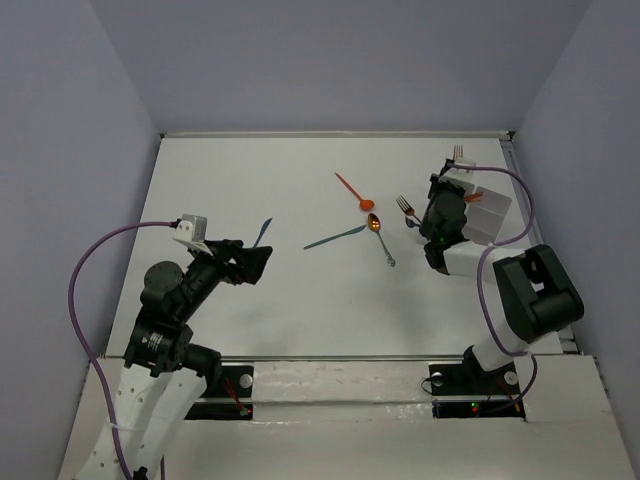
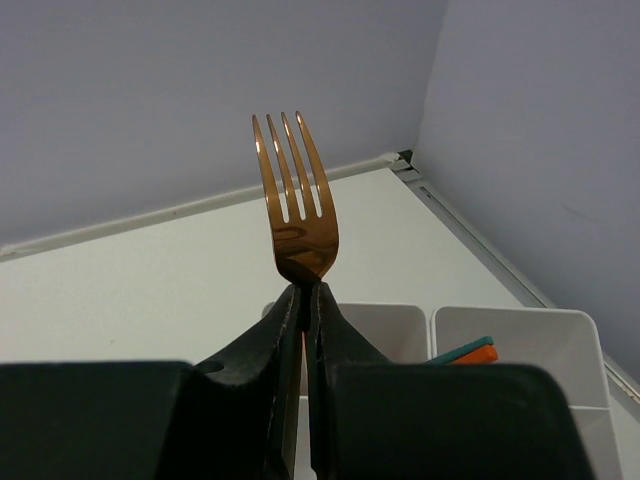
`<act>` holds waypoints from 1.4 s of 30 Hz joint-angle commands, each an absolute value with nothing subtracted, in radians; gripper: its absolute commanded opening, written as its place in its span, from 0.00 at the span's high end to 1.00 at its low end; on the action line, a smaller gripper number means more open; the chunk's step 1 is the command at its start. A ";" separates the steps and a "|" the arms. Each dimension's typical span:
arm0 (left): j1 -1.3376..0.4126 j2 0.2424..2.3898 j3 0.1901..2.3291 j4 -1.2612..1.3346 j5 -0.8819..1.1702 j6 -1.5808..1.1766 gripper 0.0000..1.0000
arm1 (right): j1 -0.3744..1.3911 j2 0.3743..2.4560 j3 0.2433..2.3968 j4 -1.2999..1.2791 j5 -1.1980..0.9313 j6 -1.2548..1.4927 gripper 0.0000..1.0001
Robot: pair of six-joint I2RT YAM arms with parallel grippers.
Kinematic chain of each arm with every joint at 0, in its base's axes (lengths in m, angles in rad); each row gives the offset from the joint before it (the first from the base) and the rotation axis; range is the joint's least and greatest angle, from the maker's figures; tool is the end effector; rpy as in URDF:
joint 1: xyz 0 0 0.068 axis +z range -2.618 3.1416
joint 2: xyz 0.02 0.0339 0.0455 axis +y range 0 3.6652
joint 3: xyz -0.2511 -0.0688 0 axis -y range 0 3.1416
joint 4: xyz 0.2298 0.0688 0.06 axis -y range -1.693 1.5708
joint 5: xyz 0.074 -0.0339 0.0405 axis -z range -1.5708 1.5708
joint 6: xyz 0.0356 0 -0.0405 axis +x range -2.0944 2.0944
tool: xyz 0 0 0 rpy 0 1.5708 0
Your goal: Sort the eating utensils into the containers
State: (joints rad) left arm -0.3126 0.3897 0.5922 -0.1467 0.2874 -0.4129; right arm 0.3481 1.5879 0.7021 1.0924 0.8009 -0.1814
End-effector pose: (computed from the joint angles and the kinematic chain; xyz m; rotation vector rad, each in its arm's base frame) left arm 0.1004 -0.0430 0.3199 0.1594 1.5627 -0.7927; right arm 0.3028 0.0827 0.2448 0.3083 1.4067 -0.4078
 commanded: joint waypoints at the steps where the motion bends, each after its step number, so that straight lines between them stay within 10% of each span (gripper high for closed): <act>1: -0.316 0.390 0.615 -0.097 0.301 -0.403 0.01 | 0.347 1.601 0.673 1.246 0.841 -0.169 0.93; 9: -0.316 0.390 0.615 -0.097 0.301 -0.406 0.01 | 0.357 1.588 0.588 1.246 0.822 -0.095 0.91; 19: -0.316 0.390 0.614 -0.095 0.301 -0.407 0.01 | 0.397 1.436 0.666 0.924 0.710 -0.006 0.56; 36: -0.307 0.403 0.614 -0.092 0.308 -0.408 0.01 | 0.647 1.485 0.983 0.003 0.296 0.181 0.64; 42: -0.307 0.405 0.612 -0.091 0.311 -0.407 0.01 | 0.660 1.586 1.015 -0.130 0.290 0.222 0.53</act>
State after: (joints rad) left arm -0.3122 0.3988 0.5922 -0.1467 0.2886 -0.4129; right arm 0.6590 1.5345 0.9524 0.0078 0.3042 0.1818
